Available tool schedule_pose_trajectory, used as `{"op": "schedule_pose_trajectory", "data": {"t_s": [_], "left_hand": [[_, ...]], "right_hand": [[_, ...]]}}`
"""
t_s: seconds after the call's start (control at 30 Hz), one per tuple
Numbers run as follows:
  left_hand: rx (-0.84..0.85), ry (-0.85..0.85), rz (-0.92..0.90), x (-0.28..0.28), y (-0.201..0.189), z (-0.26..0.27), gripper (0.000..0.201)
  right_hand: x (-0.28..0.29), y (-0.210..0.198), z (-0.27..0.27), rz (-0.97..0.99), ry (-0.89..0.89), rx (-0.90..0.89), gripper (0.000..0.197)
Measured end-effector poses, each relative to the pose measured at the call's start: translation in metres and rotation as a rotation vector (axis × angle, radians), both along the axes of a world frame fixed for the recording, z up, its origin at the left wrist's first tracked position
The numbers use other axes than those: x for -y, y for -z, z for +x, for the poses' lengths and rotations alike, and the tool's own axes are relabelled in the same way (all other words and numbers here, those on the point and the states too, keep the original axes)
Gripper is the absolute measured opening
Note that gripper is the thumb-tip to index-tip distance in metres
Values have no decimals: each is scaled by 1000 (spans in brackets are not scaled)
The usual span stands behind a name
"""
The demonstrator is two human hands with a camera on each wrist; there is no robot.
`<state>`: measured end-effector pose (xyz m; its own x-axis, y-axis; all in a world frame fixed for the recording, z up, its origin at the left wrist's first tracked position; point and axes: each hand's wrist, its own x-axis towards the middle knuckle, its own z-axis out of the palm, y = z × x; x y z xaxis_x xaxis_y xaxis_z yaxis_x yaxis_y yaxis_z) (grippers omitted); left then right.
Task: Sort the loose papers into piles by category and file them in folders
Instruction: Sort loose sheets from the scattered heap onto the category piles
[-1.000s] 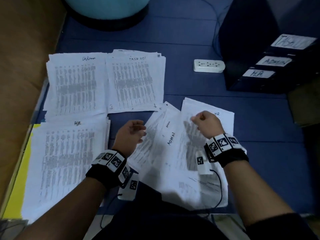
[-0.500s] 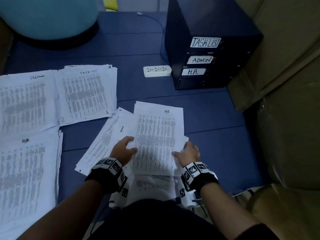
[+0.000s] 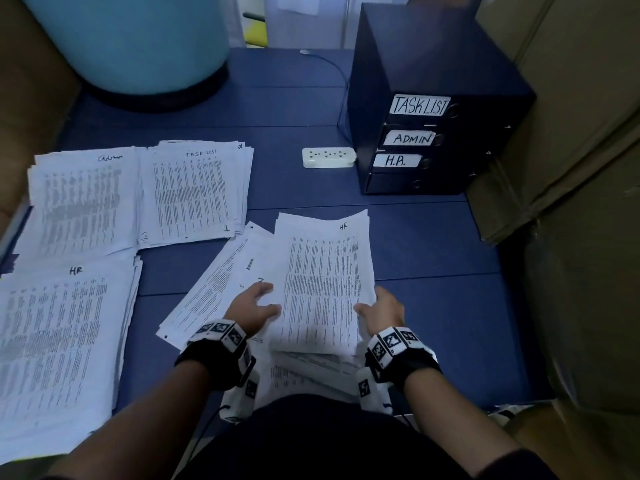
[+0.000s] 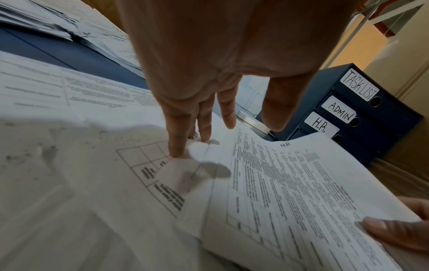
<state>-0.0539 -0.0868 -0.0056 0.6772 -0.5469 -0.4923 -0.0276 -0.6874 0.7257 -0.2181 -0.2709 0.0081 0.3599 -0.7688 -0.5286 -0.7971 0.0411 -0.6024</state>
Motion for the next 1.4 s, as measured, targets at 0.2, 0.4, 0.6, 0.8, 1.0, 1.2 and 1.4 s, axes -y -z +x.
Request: {"op": "schedule_pose_trajectory", "data": {"t_s": [0.2,0.4,0.6,0.8,1.0,1.2,1.4], "left_hand": [[-30,-24,7,0,0,-1,48],[-43,-76,-44,1,-4,1,51],[-195,-255,-218,18,-28,2,49],[-71,-318,-231,20,-30,12,50],[240,-498,-133,-11,-33,28,27],[347,-604,-59,-44,-28,47,34],[316,-616,-73,-51,-22,48,37]], "right_hand": [[15,7,-13,-1,13,-30,21],[36,-15,-28,-137,9,93,21],[34,-26,-18,163,30,496,18],[24,-4,-3,296,-45,532,13],[21,22,-2,33,-42,176,33],[8,32,-2,-143,-150,-138,75],[5,24,2,-123,-76,-88,39]]}}
